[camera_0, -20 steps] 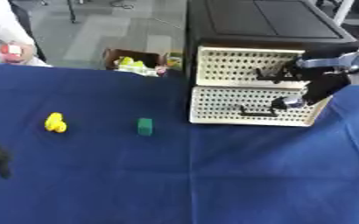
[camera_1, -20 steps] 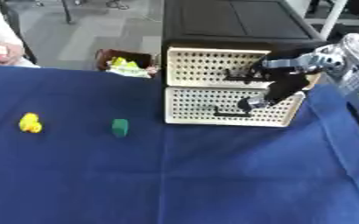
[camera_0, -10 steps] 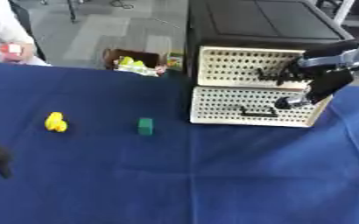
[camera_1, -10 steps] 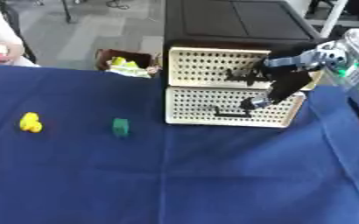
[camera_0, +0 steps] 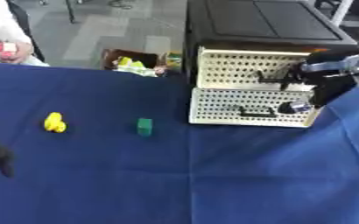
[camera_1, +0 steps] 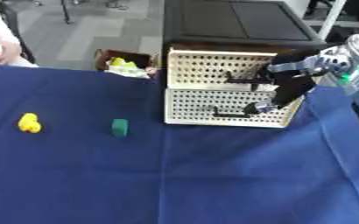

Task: Pick up objects from table and place into drawer.

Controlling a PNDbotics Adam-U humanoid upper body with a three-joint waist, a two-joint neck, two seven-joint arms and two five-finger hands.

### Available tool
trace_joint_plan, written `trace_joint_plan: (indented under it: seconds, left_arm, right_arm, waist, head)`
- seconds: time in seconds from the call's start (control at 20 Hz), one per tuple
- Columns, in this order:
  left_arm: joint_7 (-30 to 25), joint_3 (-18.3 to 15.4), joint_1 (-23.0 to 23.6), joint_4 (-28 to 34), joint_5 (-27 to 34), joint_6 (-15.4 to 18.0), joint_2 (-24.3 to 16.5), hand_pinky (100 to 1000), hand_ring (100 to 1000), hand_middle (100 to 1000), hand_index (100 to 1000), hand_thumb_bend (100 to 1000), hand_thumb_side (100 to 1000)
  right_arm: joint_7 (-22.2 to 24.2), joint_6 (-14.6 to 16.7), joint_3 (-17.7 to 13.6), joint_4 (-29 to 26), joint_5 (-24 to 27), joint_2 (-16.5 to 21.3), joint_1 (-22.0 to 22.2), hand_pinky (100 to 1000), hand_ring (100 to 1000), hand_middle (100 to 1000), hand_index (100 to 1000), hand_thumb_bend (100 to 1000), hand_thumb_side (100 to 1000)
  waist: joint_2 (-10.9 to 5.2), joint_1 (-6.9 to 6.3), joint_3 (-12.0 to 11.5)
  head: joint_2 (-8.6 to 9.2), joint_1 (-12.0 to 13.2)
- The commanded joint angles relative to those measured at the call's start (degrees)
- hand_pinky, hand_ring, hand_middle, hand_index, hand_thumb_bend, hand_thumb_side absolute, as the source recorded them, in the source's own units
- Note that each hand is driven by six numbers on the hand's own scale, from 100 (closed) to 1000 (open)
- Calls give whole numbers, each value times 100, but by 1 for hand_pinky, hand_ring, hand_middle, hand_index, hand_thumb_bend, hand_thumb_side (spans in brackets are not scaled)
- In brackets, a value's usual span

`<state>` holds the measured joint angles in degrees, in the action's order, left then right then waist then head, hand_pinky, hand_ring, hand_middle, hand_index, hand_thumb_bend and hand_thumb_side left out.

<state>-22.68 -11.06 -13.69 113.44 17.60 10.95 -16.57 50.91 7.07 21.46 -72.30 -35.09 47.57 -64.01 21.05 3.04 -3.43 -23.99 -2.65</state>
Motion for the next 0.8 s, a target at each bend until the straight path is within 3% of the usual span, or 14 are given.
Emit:
trace_joint_plan:
  seconds: [0.05, 0.8]
  left_arm:
    - [9, -6, -51, 115, -21, -12, -106, 440, 582, 522, 803, 100, 818]
    - [-5, 1, -58, 115, -22, -21, -105, 440, 582, 522, 802, 100, 819]
  right_arm:
    - [6, -45, 25, -218, 152, 326, 8, 289, 100, 100, 852, 422, 783]
    - [-77, -376, 60, -1136, 573, 783, 497, 292, 100, 100, 850, 413, 791]
  waist:
    - [-131, -14, 23]
    - [-128, -11, 23]
  head:
    - [78, 12]
    - [105, -20]
